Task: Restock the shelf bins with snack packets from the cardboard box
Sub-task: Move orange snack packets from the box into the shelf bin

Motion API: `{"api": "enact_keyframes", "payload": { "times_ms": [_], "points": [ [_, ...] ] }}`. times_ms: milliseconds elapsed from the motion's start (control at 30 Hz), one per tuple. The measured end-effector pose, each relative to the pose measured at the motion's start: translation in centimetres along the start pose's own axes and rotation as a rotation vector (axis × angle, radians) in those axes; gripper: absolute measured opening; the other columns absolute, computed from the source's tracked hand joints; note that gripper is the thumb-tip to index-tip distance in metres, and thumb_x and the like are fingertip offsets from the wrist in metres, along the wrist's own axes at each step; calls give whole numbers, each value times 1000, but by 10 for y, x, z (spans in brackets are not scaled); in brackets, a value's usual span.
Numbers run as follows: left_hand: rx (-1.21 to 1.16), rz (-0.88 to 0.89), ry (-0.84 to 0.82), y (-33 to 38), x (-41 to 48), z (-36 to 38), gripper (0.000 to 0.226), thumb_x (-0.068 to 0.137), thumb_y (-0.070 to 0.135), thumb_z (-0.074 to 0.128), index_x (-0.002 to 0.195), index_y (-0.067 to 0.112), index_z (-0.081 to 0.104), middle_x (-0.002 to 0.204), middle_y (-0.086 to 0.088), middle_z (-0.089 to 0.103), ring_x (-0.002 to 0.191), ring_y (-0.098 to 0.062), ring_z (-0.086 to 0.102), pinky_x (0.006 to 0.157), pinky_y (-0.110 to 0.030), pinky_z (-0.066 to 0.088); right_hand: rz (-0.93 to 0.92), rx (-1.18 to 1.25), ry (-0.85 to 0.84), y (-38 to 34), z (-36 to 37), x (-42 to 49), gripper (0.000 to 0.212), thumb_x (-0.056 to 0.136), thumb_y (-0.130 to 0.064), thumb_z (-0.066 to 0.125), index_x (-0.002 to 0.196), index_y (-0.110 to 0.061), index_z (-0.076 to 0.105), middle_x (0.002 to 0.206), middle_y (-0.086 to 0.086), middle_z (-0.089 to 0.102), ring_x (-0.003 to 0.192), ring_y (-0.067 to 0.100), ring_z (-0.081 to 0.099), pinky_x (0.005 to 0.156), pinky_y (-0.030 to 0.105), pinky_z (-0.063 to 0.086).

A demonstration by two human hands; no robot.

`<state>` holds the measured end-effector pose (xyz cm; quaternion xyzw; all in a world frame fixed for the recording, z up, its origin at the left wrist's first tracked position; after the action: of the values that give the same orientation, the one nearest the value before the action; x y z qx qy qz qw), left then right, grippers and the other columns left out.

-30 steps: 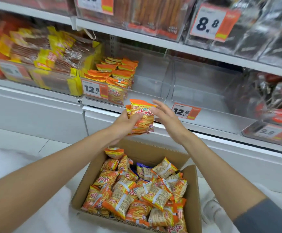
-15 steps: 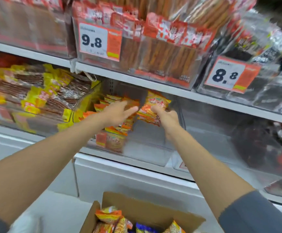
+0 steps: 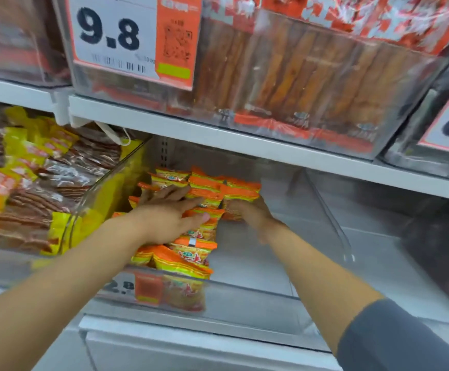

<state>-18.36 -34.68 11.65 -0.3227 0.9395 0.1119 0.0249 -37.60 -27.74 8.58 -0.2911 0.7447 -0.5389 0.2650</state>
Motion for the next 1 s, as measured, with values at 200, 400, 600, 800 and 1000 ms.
{"api": "enact_keyframes", "payload": {
  "times_ms": [200,400,600,800,1000],
  "points": [
    [-13,2,17,1,-1,-1,64,89,73,18,149,51,15,162,15,-3,149,-14,-8,119,-54,-4,-58,-81,280,-3,-29,3,84,81,-12,71,150,-21,24,132,5,52,122,29,54,95,37,49],
    [-5,-4,19,4,-4,-2,65,89,73,17,150,50,15,162,15,-2,150,-16,-6,118,-55,-3,-148,-124,188,3,-17,2,74,79,-16,79,140,-20,37,125,5,63,115,26,61,99,44,49],
    [-9,-8,20,3,-4,-2,66,88,74,17,149,50,15,162,15,-2,150,-16,-6,119,-54,-3,-204,-253,180,-4,-24,-4,76,79,-21,81,140,-15,37,125,6,62,114,23,59,86,22,44],
    [-22,-6,18,2,-3,-2,64,88,74,17,149,51,15,162,15,-1,150,-16,-5,119,-53,-4,-231,-255,210,-8,-21,-4,61,76,-15,79,131,-17,50,117,3,62,103,17,60,80,21,44],
    [-19,-4,19,1,-2,-1,65,88,74,17,149,51,15,162,15,-1,150,-16,-5,119,-53,-3,-203,-354,186,-4,-20,0,58,77,-16,80,129,-17,55,125,14,57,109,28,60,94,38,52]
  ]
}}
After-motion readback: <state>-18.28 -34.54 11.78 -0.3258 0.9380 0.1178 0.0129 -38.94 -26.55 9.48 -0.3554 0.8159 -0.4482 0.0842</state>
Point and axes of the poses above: each hand's wrist, its own x-axis towards the middle knuckle, its own z-axis out of the palm, y = z × x, the point moved 7 cm from there along x, towards the middle knuckle
